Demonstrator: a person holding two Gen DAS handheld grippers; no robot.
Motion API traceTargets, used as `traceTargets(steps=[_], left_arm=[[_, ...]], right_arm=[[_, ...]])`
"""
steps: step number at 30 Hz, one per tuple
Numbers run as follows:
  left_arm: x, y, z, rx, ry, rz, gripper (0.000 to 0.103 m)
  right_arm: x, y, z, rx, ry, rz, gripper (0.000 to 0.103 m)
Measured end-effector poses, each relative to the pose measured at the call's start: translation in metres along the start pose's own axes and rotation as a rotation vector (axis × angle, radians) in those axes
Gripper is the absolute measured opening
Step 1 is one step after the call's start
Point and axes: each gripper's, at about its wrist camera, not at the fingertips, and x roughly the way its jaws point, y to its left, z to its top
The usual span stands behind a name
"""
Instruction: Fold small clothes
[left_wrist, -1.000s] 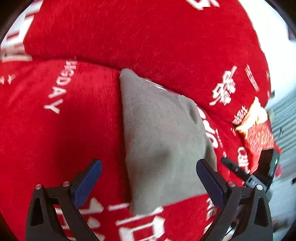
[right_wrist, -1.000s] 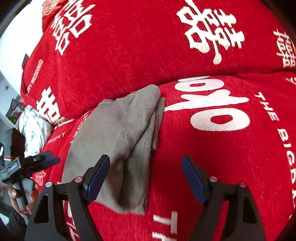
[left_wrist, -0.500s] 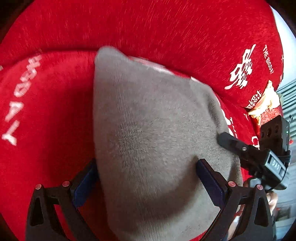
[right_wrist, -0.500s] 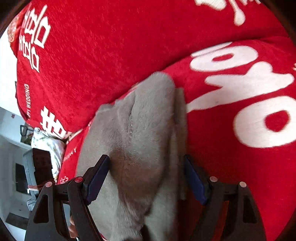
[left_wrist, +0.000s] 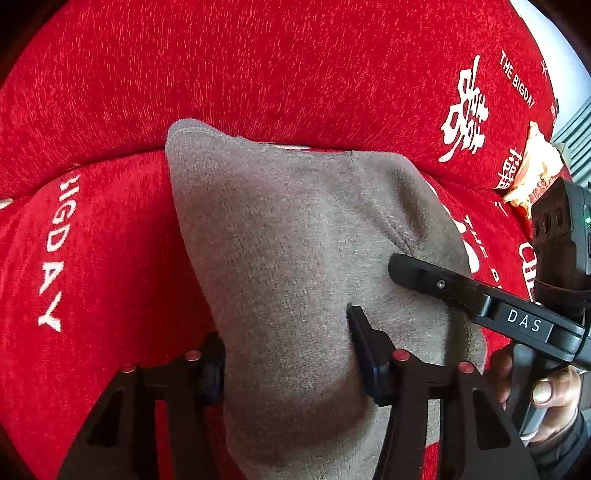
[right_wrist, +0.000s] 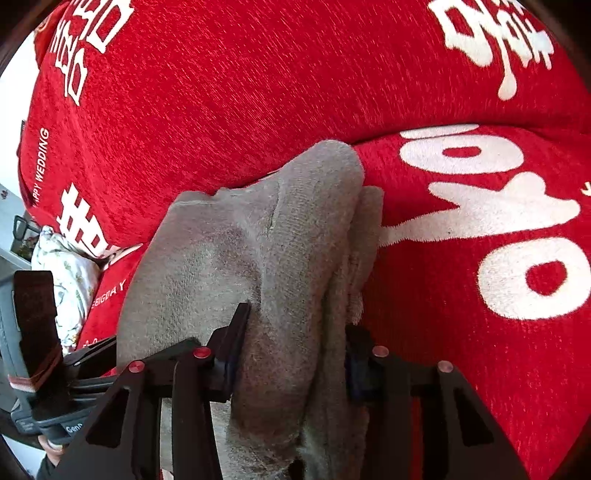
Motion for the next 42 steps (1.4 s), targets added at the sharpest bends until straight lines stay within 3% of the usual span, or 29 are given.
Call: traceTargets(steps=[19, 42], left_arm=[[-0.014, -0.017, -0.011, -0.016, -0.021, 0.007, 0.05], [-0.062, -0.01, -0.078, -0.012, -0.05, 0.022, 0.05]], right_arm=[[-0.025, 0.03, -0.021, -0.035, -0.031, -0.041, 0.044], [-0.049, 0.067, -0.079, -0.068, -0.046, -0.04, 0.044]])
